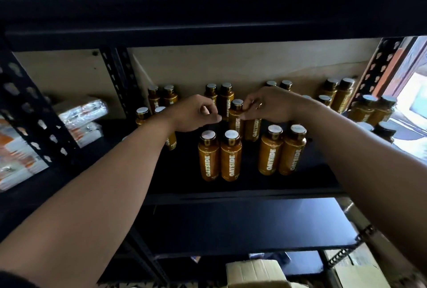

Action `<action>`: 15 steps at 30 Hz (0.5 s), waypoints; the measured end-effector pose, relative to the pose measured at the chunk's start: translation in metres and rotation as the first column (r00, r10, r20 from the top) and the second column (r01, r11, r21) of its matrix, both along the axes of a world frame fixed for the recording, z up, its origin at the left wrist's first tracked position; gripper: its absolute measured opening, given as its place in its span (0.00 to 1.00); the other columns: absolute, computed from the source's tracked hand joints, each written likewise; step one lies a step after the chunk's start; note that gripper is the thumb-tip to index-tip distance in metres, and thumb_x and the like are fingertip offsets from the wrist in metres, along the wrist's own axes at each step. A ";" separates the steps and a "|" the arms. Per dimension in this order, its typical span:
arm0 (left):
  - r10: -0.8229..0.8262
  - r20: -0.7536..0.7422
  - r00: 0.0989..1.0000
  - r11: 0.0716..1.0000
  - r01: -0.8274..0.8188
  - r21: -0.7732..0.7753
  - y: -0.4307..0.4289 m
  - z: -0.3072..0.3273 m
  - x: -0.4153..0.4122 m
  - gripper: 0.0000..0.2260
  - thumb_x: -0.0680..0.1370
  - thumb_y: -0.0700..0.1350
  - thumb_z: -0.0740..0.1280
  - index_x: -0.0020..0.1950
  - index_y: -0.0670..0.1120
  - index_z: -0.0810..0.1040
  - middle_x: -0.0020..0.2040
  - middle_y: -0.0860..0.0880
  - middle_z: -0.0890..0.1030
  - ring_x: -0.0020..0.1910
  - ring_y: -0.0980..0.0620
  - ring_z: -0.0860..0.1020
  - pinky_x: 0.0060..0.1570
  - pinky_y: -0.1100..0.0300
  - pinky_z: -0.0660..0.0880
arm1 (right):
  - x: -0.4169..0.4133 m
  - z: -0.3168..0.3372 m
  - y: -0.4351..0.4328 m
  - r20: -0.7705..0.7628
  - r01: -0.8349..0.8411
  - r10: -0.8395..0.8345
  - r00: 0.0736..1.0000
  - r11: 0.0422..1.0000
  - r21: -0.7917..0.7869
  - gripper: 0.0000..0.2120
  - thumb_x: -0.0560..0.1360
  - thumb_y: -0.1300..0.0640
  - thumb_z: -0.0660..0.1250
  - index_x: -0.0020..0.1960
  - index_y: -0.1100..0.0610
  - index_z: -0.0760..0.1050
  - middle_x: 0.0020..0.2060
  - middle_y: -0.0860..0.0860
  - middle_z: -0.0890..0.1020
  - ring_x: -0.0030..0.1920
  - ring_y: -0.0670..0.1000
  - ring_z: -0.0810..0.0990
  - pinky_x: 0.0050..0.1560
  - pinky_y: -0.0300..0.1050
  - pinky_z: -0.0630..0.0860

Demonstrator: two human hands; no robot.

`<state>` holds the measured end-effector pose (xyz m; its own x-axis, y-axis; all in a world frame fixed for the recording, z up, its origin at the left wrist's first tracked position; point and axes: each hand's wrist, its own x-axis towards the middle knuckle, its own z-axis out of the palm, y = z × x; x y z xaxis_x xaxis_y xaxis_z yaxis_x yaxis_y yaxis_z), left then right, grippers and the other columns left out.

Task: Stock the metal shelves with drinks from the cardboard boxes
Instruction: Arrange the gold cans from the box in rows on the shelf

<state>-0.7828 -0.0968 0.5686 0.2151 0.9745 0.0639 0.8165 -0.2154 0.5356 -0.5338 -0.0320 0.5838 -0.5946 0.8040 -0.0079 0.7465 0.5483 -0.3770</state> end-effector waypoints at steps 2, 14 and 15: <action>-0.009 -0.040 0.999 0.999 0.007 -0.040 0.014 0.003 0.005 0.12 0.79 0.56 0.70 0.59 0.52 0.81 0.53 0.53 0.80 0.51 0.56 0.78 0.49 0.56 0.75 | 0.005 0.002 0.014 0.032 0.017 -0.017 0.999 1.000 0.006 0.16 0.77 0.39 0.70 0.60 0.46 0.79 0.55 0.42 0.81 0.54 0.44 0.78 0.53 0.46 0.75; -0.002 -0.123 0.992 0.995 -0.010 -0.097 0.098 -0.029 0.043 0.33 0.80 0.53 0.69 0.81 0.57 0.57 0.80 0.49 0.63 0.73 0.46 0.70 0.65 0.53 0.68 | 0.016 -0.031 0.083 0.177 0.069 -0.075 0.981 0.997 0.039 0.26 0.81 0.46 0.66 0.77 0.49 0.67 0.70 0.51 0.74 0.63 0.52 0.72 0.60 0.43 0.66; 0.002 -0.113 0.994 0.995 -0.013 -0.095 0.102 -0.035 0.044 0.33 0.80 0.53 0.69 0.81 0.58 0.57 0.80 0.50 0.62 0.74 0.46 0.68 0.65 0.53 0.68 | 0.016 -0.034 0.084 0.166 0.065 -0.072 0.983 0.997 0.045 0.26 0.81 0.46 0.66 0.77 0.50 0.67 0.71 0.52 0.73 0.65 0.53 0.72 0.62 0.43 0.65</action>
<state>-0.7385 0.0056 0.5341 0.2081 0.9766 -0.0534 0.8744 -0.1613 0.4576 -0.5178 0.0525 0.5499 -0.5308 0.8446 -0.0702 0.8337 0.5054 -0.2226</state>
